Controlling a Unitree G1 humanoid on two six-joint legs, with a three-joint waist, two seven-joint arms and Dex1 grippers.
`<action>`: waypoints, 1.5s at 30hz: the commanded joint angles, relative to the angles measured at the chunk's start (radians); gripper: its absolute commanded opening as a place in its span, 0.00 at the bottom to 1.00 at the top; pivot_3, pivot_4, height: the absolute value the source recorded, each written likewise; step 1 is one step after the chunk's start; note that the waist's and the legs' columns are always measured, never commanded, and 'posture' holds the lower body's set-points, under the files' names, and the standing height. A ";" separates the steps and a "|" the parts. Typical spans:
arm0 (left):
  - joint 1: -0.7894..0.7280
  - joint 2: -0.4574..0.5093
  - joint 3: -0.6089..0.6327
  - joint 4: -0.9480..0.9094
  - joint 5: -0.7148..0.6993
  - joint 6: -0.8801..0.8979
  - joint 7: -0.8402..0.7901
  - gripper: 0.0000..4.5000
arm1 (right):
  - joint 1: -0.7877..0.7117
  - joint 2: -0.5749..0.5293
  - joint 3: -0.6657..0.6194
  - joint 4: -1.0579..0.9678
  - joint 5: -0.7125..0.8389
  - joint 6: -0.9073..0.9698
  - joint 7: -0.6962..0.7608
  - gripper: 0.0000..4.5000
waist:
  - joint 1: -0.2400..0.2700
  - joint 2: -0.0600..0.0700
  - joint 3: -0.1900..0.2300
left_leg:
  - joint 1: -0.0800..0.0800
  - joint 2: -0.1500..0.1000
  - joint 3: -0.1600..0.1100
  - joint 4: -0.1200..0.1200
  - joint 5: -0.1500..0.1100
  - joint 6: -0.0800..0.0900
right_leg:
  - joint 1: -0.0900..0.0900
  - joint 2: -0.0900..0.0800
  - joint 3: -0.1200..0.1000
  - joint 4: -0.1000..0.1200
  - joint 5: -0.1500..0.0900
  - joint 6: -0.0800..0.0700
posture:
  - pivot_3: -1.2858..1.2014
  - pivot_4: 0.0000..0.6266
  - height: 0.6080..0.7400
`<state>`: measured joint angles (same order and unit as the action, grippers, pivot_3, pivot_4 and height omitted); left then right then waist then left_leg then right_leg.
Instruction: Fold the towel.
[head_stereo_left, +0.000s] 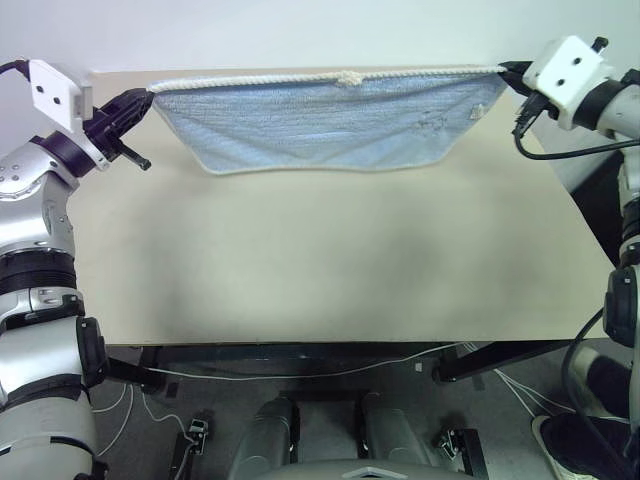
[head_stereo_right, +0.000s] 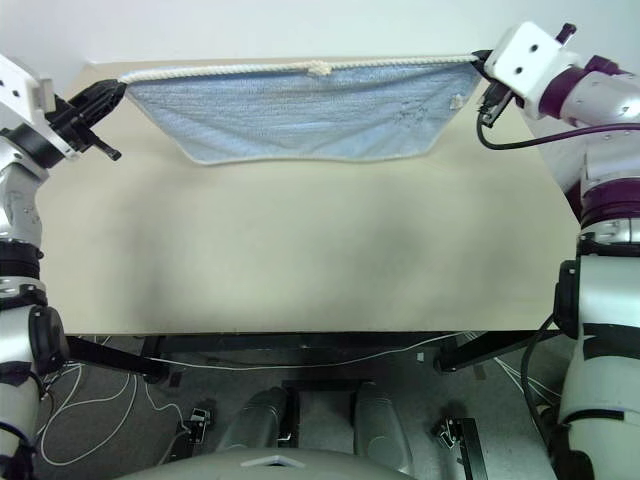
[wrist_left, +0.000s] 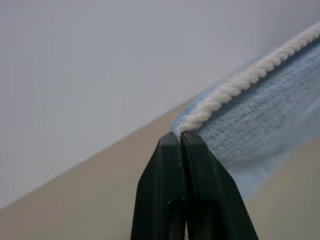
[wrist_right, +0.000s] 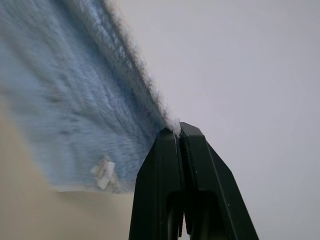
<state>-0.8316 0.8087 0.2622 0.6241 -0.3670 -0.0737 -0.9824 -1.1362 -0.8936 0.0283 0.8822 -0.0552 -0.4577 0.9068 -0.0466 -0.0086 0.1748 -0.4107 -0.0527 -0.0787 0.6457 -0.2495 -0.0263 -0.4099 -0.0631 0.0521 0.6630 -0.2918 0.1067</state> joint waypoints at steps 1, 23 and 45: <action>0.160 0.061 0.083 -0.194 -0.140 0.140 -0.131 0.00 | 0.171 -0.047 -0.068 -0.220 0.148 0.114 0.145 0.00 | -0.001 0.000 0.000 | 0.000 0.000 0.000 0.000 0.000 0.000 | 0.000 0.000 0.000 0.000 0.000 0.000 | 0.52 0.24 1.00; 0.913 0.193 0.276 -0.670 -0.269 0.533 -0.265 0.00 | 1.073 -0.191 -0.272 -1.085 0.510 0.713 0.382 0.00 | 0.032 0.002 0.001 | 0.003 0.001 0.000 0.001 -0.001 0.001 | 0.005 -0.004 0.000 -0.005 0.000 -0.001 | 0.52 0.24 1.00; 0.356 0.014 -0.054 -0.125 0.114 0.083 -0.026 0.00 | 0.330 0.065 0.046 -0.213 0.094 0.287 0.216 0.00 | 0.031 0.002 0.001 | 0.001 0.000 0.001 0.001 -0.001 0.001 | 0.002 -0.002 -0.001 -0.005 0.001 0.000 | 0.52 0.24 1.00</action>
<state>-0.4438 0.8196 0.2099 0.4710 -0.2781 0.0564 -1.0239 -0.7665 -0.8288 0.0775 0.6242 0.0600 -0.1255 1.1422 -0.0159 -0.0067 0.1757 -0.4098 -0.0533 -0.0780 0.6467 -0.2503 -0.0257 -0.4083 -0.0653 0.0515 0.6583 -0.2913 0.1065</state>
